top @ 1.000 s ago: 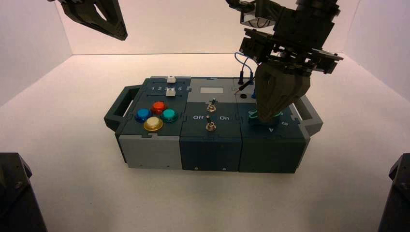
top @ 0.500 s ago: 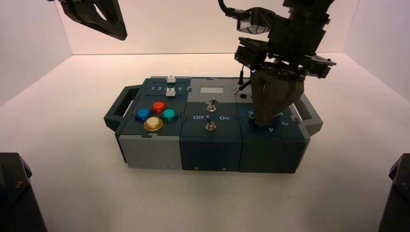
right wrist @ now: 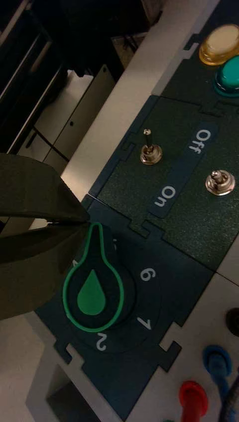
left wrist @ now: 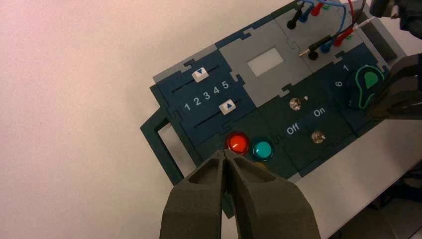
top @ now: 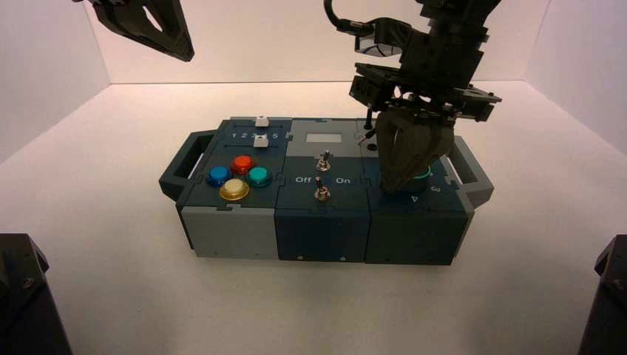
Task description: Turn the knob to position 1.
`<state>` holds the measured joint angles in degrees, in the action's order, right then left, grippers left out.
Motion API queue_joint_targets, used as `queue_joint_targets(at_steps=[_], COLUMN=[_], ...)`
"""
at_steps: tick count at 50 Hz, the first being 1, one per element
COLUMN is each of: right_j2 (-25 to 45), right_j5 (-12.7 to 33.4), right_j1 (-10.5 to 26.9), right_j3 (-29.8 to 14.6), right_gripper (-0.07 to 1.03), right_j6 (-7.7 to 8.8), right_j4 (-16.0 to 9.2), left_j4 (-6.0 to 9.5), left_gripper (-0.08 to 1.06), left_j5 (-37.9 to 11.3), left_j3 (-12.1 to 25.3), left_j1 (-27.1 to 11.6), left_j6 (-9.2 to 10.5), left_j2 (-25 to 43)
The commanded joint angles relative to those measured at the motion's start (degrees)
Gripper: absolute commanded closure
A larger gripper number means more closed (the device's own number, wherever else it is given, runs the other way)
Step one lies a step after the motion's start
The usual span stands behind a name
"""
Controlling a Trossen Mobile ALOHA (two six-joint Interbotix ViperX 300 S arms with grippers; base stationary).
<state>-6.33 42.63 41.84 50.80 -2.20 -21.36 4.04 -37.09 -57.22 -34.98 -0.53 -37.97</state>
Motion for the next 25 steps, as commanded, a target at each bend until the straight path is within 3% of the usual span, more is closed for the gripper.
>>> queue_joint_targets(at_steps=[1,7,18,25], right_j2=[-0.26,-0.18,0.26,0.88], right_j5=[-0.26,-0.35,0.53,1.58], right_j1=[0.00,-0.18,-0.26,-0.26], right_j3=[-1.58,-1.93,-3.16,-4.22], right_gripper=[0.98,0.98,0.98,0.98], right_j6=[-0.35,-0.88,-4.04,-4.66], right_j4=[0.44,1.14,4.66,5.80], left_j4=[-0.26,-0.26,-0.26,-0.35], left_gripper=[1.01,1.01,1.01,1.01], left_j5=[0.53,0.53,0.53,0.44], left_j3=[1.76,1.67,1.76,1.85], left_j1=[-0.26,-0.26,-0.26,-0.26], left_j6=[-0.53,-0.70,-0.88,-1.05], left_j2=[-0.35,-0.35,-0.35,-0.35])
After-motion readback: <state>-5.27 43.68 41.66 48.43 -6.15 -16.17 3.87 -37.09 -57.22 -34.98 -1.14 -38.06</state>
